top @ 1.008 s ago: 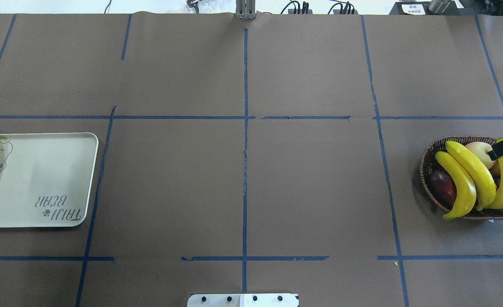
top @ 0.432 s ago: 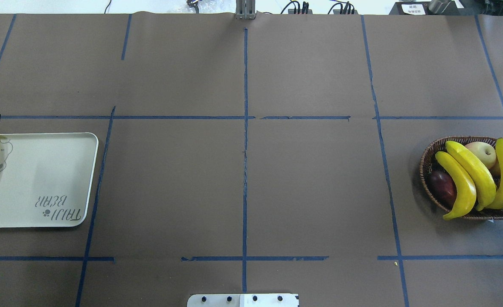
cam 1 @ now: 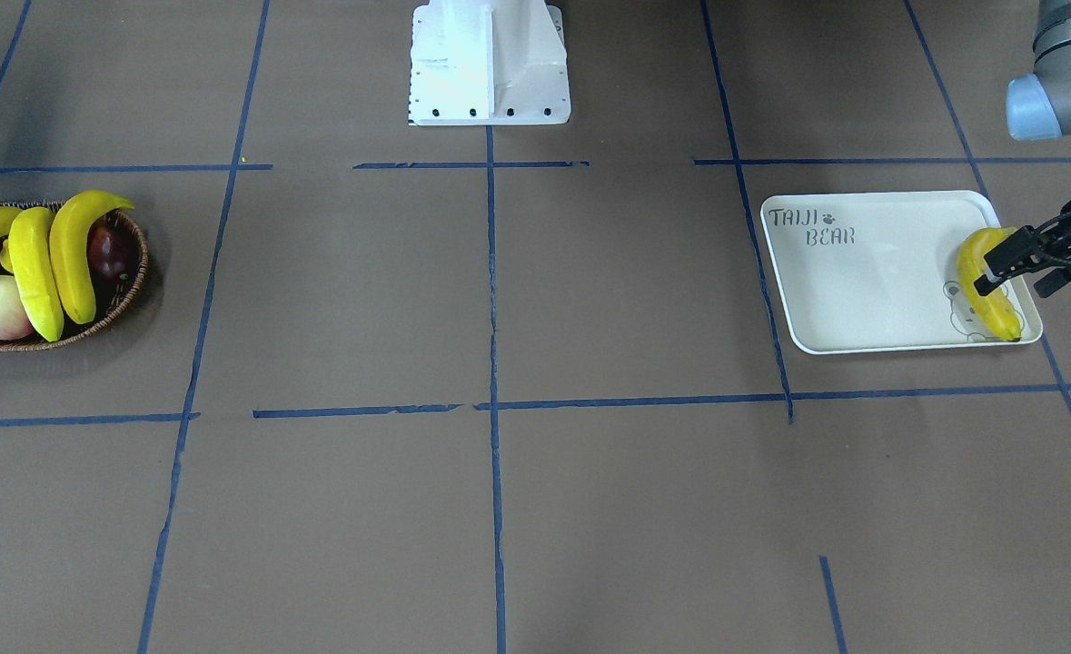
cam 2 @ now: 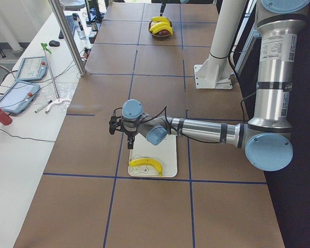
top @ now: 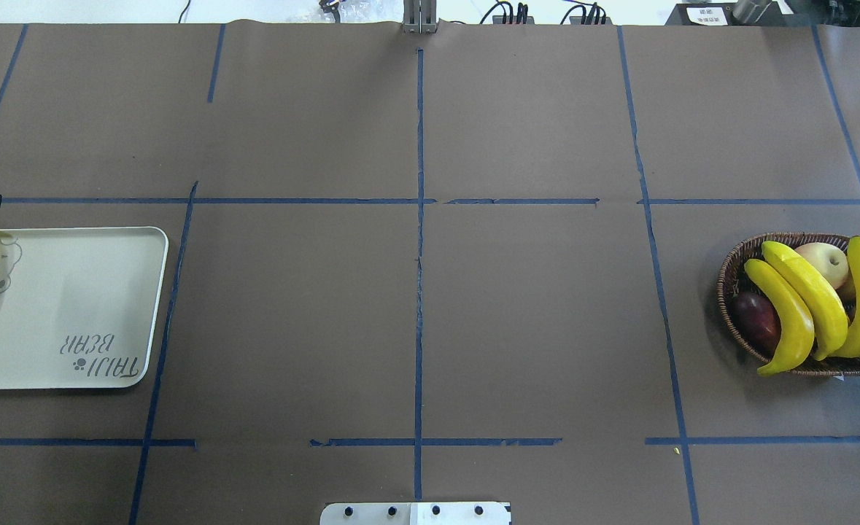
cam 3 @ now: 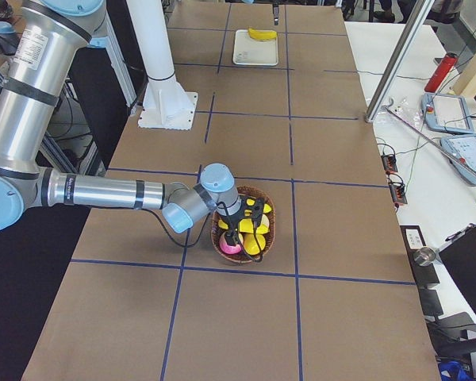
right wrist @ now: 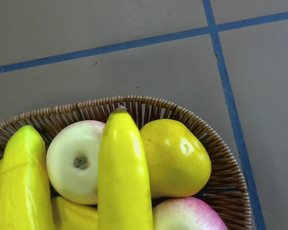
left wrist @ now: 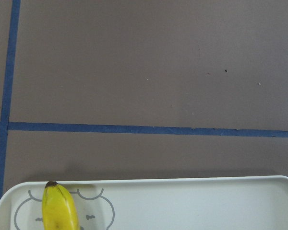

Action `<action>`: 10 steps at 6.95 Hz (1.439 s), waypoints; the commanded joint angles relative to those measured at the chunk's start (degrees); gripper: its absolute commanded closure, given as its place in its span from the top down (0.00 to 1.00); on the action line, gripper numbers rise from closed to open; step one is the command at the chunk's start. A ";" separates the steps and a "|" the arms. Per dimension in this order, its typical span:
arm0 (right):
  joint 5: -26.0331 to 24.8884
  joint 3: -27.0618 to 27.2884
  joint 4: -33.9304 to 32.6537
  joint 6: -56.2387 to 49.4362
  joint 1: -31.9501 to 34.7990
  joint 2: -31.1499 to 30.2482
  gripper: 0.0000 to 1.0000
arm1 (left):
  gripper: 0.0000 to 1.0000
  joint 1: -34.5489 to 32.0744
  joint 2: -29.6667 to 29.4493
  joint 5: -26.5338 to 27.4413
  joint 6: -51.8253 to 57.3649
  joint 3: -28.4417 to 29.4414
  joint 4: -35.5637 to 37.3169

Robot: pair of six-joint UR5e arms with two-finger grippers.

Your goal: Transfer all bananas from basket to plate

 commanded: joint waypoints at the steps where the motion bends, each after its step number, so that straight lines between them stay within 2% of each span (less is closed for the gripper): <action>1: -0.50 1.26 0.38 2.60 -3.38 0.24 0.97 | 1.00 0.03 -0.02 0.09 0.00 0.00 0.00; 2: -3.03 1.27 0.21 2.52 -5.66 0.07 0.97 | 1.00 0.03 -0.02 0.09 0.00 0.09 0.00; 3: -3.92 1.27 0.21 2.43 -6.38 -0.54 0.93 | 1.00 0.03 -0.02 0.09 0.00 0.09 0.00; 6: -4.02 1.36 0.21 2.17 -6.47 -1.52 0.74 | 1.00 0.12 -0.02 0.09 0.00 0.09 0.00; 7: -4.02 1.36 0.12 2.17 -6.65 -1.52 0.60 | 1.00 0.12 0.06 0.09 0.00 0.09 0.00; 9: -4.02 1.44 0.12 2.17 -6.65 -1.34 0.22 | 1.00 0.12 -0.02 0.09 0.00 0.17 0.00; 10: -4.02 2.05 0.12 2.17 -6.47 -1.34 0.09 | 1.00 0.12 -0.02 0.00 0.00 0.09 0.00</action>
